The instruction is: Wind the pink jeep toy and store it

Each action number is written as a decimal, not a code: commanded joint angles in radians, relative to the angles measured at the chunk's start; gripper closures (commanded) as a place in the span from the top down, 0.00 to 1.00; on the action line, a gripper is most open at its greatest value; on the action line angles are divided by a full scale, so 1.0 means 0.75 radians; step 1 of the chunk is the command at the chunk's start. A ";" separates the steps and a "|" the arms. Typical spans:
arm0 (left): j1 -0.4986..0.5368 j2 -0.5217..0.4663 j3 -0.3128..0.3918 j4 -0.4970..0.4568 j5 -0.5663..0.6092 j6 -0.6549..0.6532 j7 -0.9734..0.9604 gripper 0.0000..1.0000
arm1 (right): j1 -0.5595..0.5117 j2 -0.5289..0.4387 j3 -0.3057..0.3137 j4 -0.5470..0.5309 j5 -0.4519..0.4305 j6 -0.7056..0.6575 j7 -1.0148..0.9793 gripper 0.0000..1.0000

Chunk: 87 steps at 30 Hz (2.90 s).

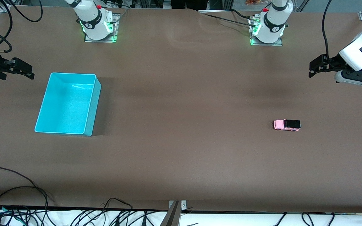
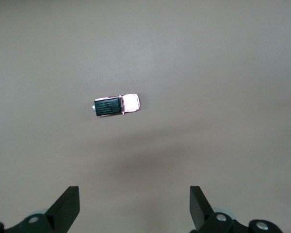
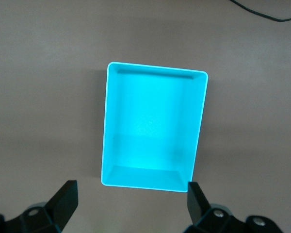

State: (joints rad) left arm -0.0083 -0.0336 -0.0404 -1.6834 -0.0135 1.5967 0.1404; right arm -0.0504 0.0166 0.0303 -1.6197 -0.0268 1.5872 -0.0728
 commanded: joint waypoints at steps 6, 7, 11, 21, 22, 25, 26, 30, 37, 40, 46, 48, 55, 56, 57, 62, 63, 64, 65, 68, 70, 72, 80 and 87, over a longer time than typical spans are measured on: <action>0.003 -0.012 -0.003 0.001 0.010 -0.008 -0.011 1.00 | -0.004 0.000 -0.001 0.010 0.038 -0.001 0.005 1.00; 0.003 -0.012 -0.003 0.001 0.008 -0.008 -0.011 1.00 | -0.004 0.000 -0.001 0.012 0.042 -0.001 0.005 1.00; 0.003 -0.012 -0.003 0.001 0.008 -0.008 -0.011 1.00 | -0.004 0.000 -0.004 0.012 0.044 -0.001 0.005 1.00; 0.005 -0.012 -0.001 0.003 0.008 -0.008 -0.011 1.00 | -0.004 0.000 -0.001 0.012 0.044 -0.001 0.017 1.00; 0.005 -0.012 -0.001 0.003 0.008 -0.008 -0.011 1.00 | -0.004 0.000 -0.001 0.012 0.044 -0.001 0.017 1.00; 0.005 -0.012 -0.001 0.003 0.010 -0.008 -0.011 1.00 | -0.004 0.000 -0.001 0.012 0.044 -0.001 0.017 1.00; 0.005 -0.012 -0.003 0.003 0.008 -0.006 -0.011 1.00 | -0.004 0.000 -0.001 0.012 0.044 -0.001 0.017 1.00; 0.005 -0.012 -0.001 0.015 0.008 -0.008 -0.011 1.00 | -0.004 0.000 -0.001 0.012 0.044 -0.001 0.019 1.00; 0.005 -0.010 -0.001 0.017 0.010 -0.008 -0.009 1.00 | -0.004 -0.002 -0.001 0.010 0.044 -0.001 0.021 1.00; 0.005 -0.008 -0.001 0.017 0.010 -0.008 -0.005 1.00 | -0.004 -0.002 -0.001 0.012 0.044 -0.001 0.021 1.00; 0.005 -0.008 0.001 0.017 0.010 -0.008 -0.005 1.00 | -0.004 -0.002 -0.001 0.012 0.044 -0.001 0.021 1.00; 0.005 -0.008 0.001 0.017 0.010 -0.008 -0.005 1.00 | -0.004 -0.002 -0.001 0.012 0.044 -0.001 0.021 1.00; 0.005 -0.008 0.001 0.017 0.010 -0.008 -0.007 1.00 | -0.004 -0.002 -0.001 0.012 0.044 -0.001 0.021 1.00; 0.005 -0.008 0.001 0.017 0.010 -0.008 -0.007 1.00 | -0.004 -0.002 -0.001 0.012 0.044 -0.001 0.021 1.00; 0.005 -0.008 0.001 0.017 0.010 -0.008 -0.007 1.00 | -0.004 -0.002 -0.001 0.012 0.044 -0.001 0.021 1.00; 0.005 -0.008 -0.001 0.017 0.010 -0.008 -0.007 1.00 | -0.004 -0.002 -0.001 0.012 0.044 0.001 0.021 1.00; 0.005 -0.008 0.001 0.017 0.010 -0.008 -0.007 1.00 | -0.004 -0.002 -0.001 0.012 0.046 0.001 0.021 1.00; 0.005 -0.008 0.001 0.017 0.010 -0.008 -0.007 1.00 | -0.004 -0.002 -0.001 0.012 0.046 0.001 0.021 1.00; 0.007 -0.008 0.001 0.017 0.010 -0.008 -0.007 1.00 | -0.004 -0.002 -0.001 0.012 0.044 0.001 0.021 1.00; 0.005 -0.008 0.001 0.015 0.010 -0.008 -0.007 1.00 | -0.004 -0.002 -0.001 0.012 0.046 0.001 0.021 1.00; 0.005 -0.010 0.001 0.015 0.010 -0.010 -0.005 1.00 | -0.004 0.000 -0.001 0.012 0.046 0.001 0.021 1.00; 0.007 -0.008 0.001 0.015 0.010 -0.010 -0.005 1.00 | -0.004 0.000 -0.001 0.012 0.046 0.001 0.021 1.00; 0.007 -0.006 0.003 0.017 0.008 -0.010 -0.001 1.00 | -0.004 -0.002 -0.001 0.012 0.046 0.001 0.021 1.00; 0.009 0.067 0.003 0.027 0.012 -0.010 0.001 1.00 | -0.004 -0.002 -0.001 0.012 0.046 0.001 0.021 1.00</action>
State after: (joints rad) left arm -0.0032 -0.0229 -0.0390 -1.6813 -0.0135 1.5965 0.1403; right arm -0.0505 0.0166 0.0298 -1.6197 -0.0110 1.5880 -0.0690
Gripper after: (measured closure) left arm 0.000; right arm 0.000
